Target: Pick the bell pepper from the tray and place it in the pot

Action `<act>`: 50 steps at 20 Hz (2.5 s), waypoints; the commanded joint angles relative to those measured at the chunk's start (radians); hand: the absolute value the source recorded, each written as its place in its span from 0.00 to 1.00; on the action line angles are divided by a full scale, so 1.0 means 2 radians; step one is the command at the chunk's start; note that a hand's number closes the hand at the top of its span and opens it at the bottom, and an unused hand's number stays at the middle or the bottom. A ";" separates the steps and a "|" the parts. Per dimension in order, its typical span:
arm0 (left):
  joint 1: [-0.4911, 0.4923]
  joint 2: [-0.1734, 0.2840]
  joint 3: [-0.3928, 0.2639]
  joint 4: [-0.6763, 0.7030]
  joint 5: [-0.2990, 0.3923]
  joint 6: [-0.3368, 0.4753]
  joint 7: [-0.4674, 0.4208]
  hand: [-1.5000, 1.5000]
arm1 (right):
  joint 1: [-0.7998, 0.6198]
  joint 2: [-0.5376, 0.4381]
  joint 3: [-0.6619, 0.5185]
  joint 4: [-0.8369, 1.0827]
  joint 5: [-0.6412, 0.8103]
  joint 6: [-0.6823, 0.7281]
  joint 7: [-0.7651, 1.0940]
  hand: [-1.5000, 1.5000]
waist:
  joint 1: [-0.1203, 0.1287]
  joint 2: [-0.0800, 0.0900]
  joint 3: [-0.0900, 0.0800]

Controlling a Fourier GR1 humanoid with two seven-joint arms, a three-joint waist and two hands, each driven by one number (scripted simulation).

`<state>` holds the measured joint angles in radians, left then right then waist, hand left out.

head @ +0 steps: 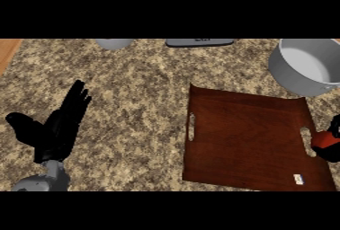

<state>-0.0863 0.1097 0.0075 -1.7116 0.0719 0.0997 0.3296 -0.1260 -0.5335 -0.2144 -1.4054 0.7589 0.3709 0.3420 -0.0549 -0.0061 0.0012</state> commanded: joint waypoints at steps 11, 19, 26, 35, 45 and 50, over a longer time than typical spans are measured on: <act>-0.011 0.012 0.003 -0.019 0.007 -0.013 0.027 0.50 | 0.133 -0.095 -0.253 -0.183 -0.121 -0.011 -0.073 1.00 | 0.010 -0.002 -0.001; -0.042 -0.014 -0.016 0.030 -0.016 0.000 0.002 0.50 | 0.043 -0.143 -0.299 -0.217 -0.186 0.011 -0.072 1.00 | 0.024 0.003 -0.001; -0.022 -0.014 -0.014 0.019 -0.010 -0.015 -0.009 0.50 | -0.059 -0.188 -0.247 -0.178 -0.207 0.031 0.021 1.00 | 0.031 0.003 -0.001; -0.032 -0.017 -0.018 0.019 -0.018 -0.011 -0.005 0.50 | -0.212 -0.191 -0.100 0.007 -0.136 -0.040 0.043 1.00 | 0.041 0.006 -0.001; -0.045 -0.011 -0.006 0.020 -0.012 -0.016 0.007 0.50 | -0.238 -0.130 -0.034 0.147 -0.094 -0.071 -0.046 1.00 | 0.037 0.006 0.000; -0.041 -0.017 -0.009 0.015 -0.007 -0.018 0.009 0.50 | -0.288 -0.100 -0.079 0.213 -0.133 -0.070 0.025 0.00 | 0.035 0.005 -0.001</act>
<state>-0.1397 0.0752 -0.0216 -1.6996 0.0517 0.0644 0.3462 -0.6463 -0.7717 -0.3505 -1.0642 0.5295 0.2121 0.3366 0.0196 0.0045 0.0003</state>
